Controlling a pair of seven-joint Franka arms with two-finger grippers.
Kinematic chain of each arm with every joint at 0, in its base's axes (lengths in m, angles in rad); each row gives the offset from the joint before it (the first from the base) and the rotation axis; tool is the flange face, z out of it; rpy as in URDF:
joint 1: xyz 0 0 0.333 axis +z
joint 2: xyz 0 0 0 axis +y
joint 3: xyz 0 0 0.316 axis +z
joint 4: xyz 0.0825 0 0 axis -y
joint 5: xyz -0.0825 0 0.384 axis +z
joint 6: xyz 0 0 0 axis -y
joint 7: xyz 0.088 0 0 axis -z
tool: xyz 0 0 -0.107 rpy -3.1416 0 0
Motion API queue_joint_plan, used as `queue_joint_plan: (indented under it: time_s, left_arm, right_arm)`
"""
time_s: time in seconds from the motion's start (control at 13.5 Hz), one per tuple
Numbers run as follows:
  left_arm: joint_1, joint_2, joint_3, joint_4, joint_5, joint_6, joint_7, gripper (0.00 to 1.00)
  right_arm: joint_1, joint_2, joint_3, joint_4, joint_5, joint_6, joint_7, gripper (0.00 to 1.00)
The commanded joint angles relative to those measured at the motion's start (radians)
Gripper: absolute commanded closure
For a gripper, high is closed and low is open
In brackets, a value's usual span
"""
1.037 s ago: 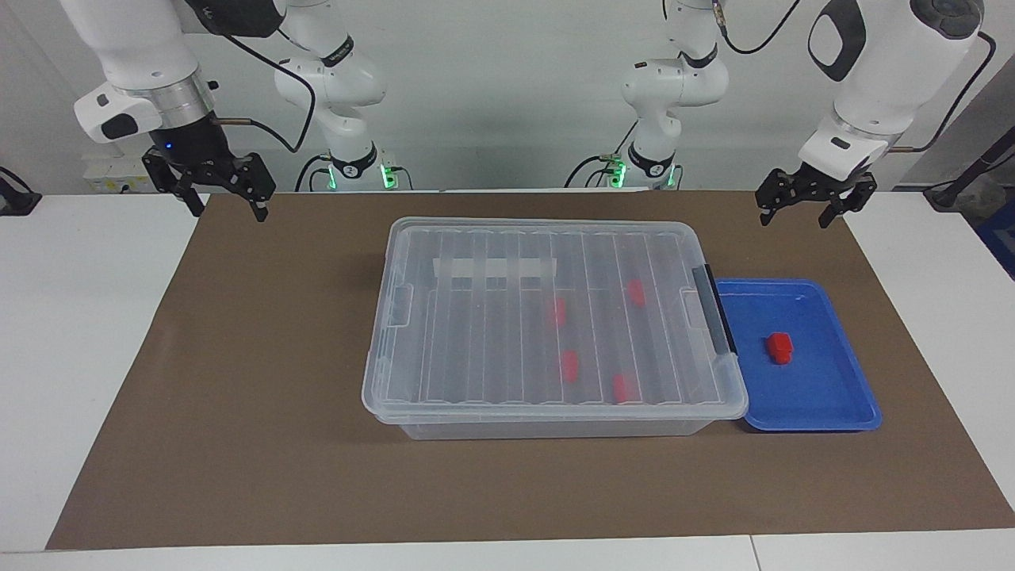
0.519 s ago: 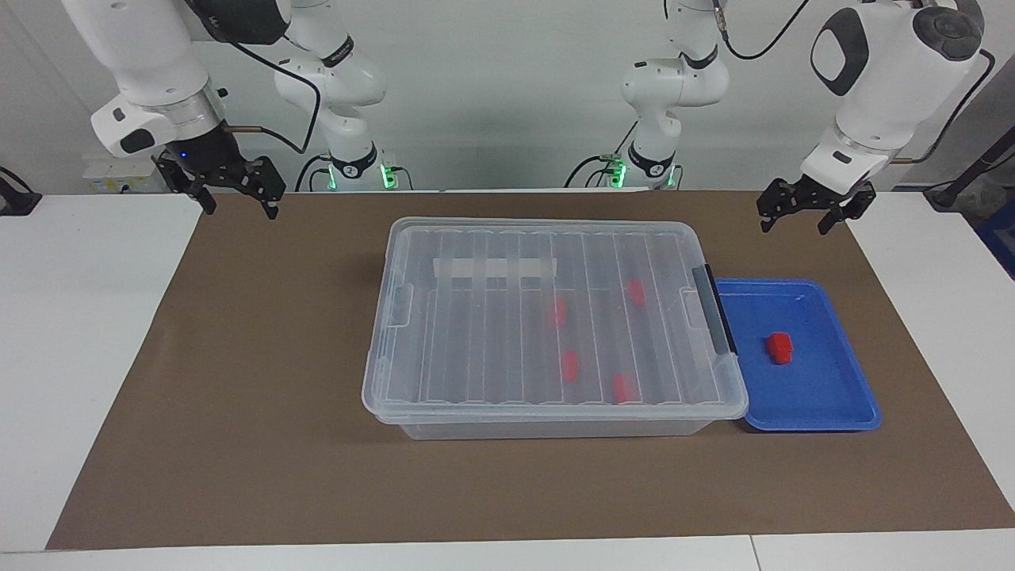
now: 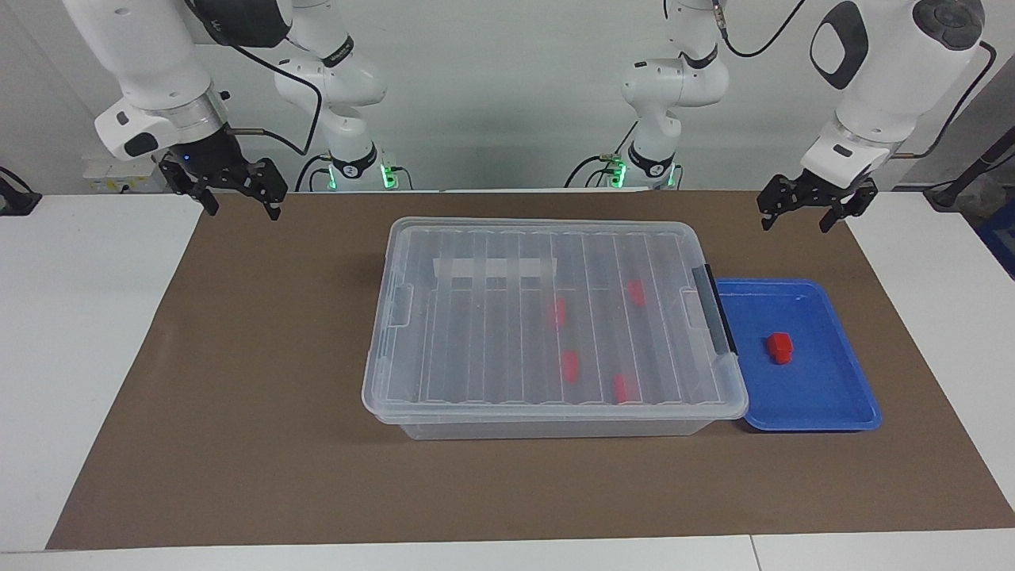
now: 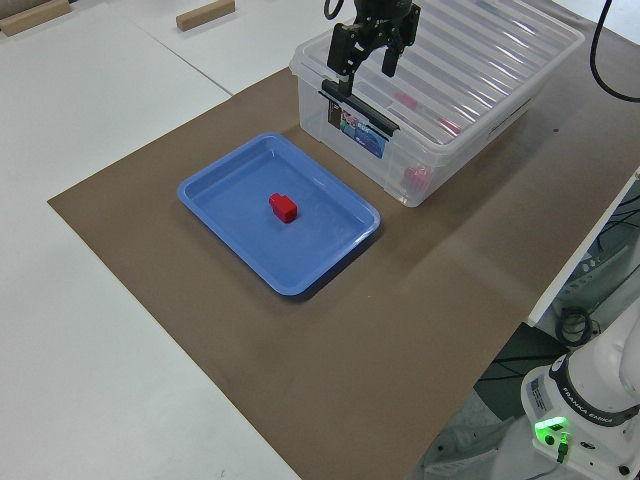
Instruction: Place red block in blue tray from box
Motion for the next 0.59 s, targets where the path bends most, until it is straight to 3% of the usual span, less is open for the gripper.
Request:
queue_joint_plan:
  time_s: [0.0,0.52]
  left_arm:
    - [-0.012,-0.018,0.013,-0.011,0.005,0.008,-0.008,0.0]
    - [-0.012,-0.02,0.014,-0.011,0.005,0.008,-0.008,0.0]
  right_arm:
    - [-0.007,-0.022,0.006,-0.028,0.007,0.006,0.011,0.0]
    - [-0.007,-0.027,0.006,-0.036,0.018,0.01,0.011,0.0]
